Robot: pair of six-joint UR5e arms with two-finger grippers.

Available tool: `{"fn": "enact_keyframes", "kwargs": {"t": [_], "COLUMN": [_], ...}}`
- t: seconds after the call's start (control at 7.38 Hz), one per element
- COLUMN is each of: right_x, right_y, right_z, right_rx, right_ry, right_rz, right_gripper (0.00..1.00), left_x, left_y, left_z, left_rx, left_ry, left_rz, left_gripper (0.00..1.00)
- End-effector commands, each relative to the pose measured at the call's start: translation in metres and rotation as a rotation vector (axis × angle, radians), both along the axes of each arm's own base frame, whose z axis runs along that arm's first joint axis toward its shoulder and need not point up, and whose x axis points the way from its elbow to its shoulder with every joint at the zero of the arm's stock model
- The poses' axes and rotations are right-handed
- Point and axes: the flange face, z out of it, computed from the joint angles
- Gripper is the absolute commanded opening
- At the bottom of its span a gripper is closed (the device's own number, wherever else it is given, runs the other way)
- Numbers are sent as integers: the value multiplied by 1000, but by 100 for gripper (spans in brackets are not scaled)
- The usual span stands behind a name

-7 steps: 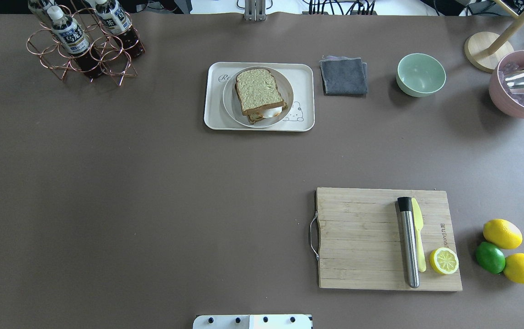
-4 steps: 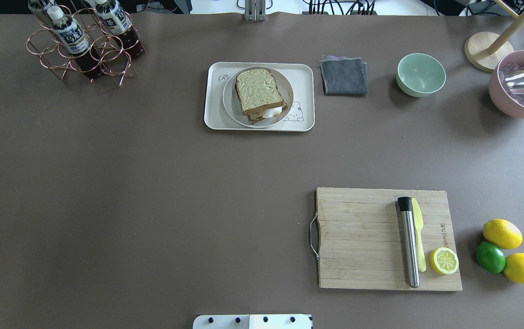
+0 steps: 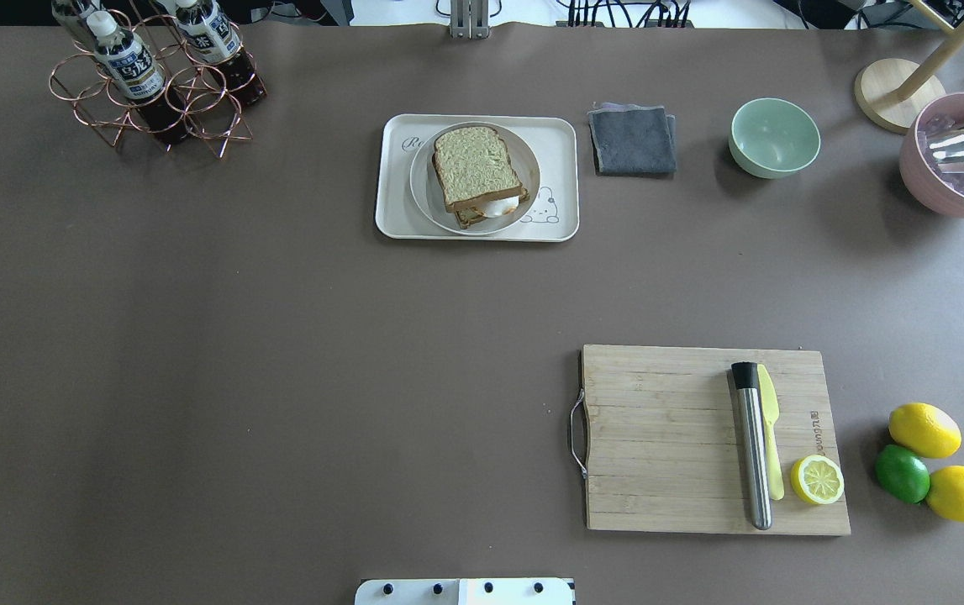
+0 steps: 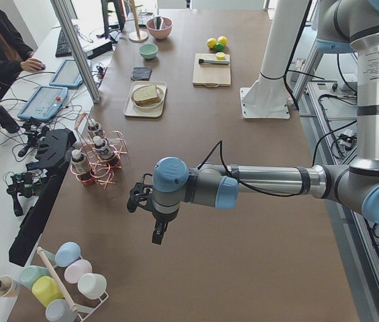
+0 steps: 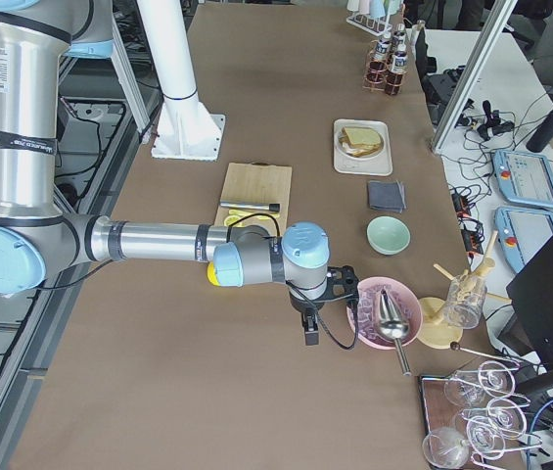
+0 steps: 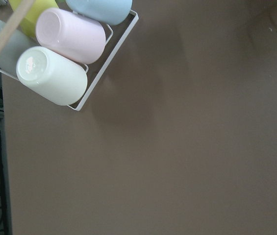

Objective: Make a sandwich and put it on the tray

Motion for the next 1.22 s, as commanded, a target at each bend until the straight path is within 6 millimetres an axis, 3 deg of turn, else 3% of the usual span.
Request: {"fn": "enact_keyframes", "kwargs": {"t": [0.0, 0.68, 1.08], "right_x": [-4, -7, 6], "right_y": [1, -5, 0], "right_z": [3, -2, -2], "right_rx": [-5, -1, -14], "right_ry": [2, -8, -8], "right_rz": [-9, -24, -26], "right_gripper": [100, 100, 100], "left_x": [17, 25, 26], "left_y": [-9, -33, -39], "left_z": [-8, -13, -19], "left_rx": [10, 22, 36], "left_ry": [27, 32, 33], "left_rz": [36, 53, 56], "left_gripper": [98, 98, 98]}}
